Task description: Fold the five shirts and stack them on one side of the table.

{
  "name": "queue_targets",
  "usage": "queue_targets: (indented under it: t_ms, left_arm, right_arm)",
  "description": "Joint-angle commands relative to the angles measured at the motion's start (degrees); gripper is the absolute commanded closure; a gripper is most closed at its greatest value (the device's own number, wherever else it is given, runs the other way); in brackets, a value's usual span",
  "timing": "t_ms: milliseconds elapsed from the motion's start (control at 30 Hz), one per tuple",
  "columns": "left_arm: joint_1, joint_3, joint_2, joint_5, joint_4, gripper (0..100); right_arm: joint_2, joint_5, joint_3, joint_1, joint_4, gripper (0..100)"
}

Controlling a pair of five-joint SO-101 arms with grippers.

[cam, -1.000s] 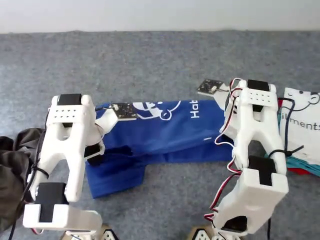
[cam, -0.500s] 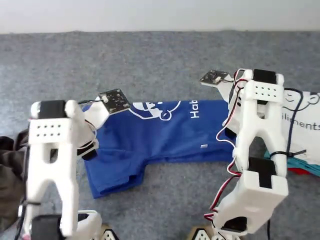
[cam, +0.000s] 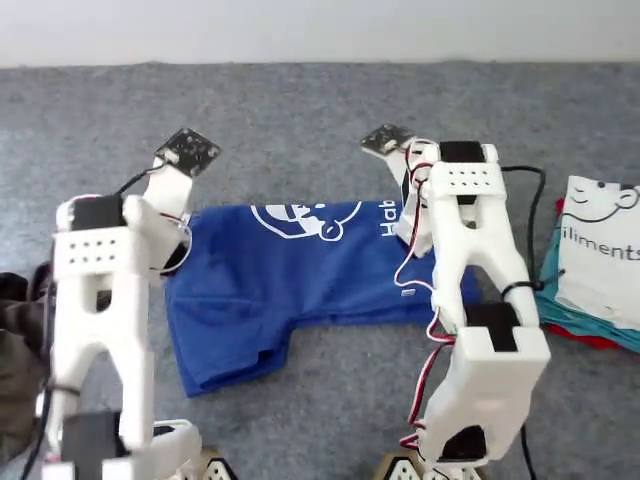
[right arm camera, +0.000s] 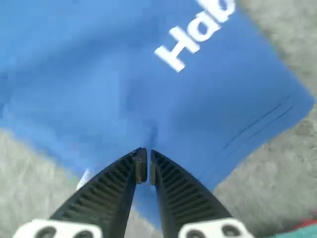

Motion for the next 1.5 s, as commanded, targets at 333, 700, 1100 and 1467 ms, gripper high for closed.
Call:
queue_targets:
  t_ms: [333, 700, 1100, 1467]
  left_arm:
    - [0.6, -5.0, 20.8, 12.1, -16.6, 98]
    - [0.5, -20.9, 33.8, 17.4, -11.3, 98]
    - [0.5, -35.2, 33.8, 18.0, -0.1, 98]
    - [-1.9, -49.1, 29.0, 18.3, 11.2, 98]
  right_arm:
    - [7.6, -5.2, -2.0, 1.5, 1.4, 99.0]
    - [13.7, -5.3, -2.3, 3.6, 12.4, 99.0]
    - [-2.8, -5.2, -1.9, 3.8, 18.9, 99.0]
    - [4.5, -5.2, 11.0, 3.9, 11.5, 99.0]
